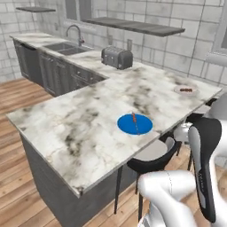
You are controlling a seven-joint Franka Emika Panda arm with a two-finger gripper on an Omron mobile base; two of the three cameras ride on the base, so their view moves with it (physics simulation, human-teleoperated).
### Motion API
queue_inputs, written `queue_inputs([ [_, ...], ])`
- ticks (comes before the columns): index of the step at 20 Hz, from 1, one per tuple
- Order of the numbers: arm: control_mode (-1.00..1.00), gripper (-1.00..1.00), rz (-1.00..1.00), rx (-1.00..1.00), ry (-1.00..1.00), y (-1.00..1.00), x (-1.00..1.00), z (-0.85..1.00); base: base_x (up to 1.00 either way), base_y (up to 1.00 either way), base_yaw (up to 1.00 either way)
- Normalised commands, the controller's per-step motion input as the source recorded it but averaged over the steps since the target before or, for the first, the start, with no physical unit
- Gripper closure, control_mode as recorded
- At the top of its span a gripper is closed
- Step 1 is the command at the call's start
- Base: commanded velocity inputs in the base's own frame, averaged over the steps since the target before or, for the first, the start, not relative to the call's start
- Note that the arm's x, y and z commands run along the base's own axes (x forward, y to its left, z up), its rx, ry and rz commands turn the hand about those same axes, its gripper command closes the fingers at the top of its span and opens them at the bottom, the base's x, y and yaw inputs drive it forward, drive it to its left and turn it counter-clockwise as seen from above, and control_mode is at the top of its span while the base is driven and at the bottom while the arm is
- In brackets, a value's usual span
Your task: Pick up the tangerine and kiwi from the fridge and place one fruit on each plate on the dining counter.
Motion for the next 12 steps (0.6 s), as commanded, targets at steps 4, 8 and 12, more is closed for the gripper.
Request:
queue_inputs([
  [4, 1.0, 1.0, 0.0, 0.0, 0.0, 0.0, 0.0, 0.0, 0.1, -0.38, 0.46],
  [8, 1.0, 1.0, 0.0, 0.0, 0.0, 0.0, 0.0, 0.0, 0.77, -0.55, 0.21],
  [12, 1.0, 1.0, 0.0, 0.0, 0.0, 0.0, 0.0, 0.0, 0.32, -0.25, 0.04],
])
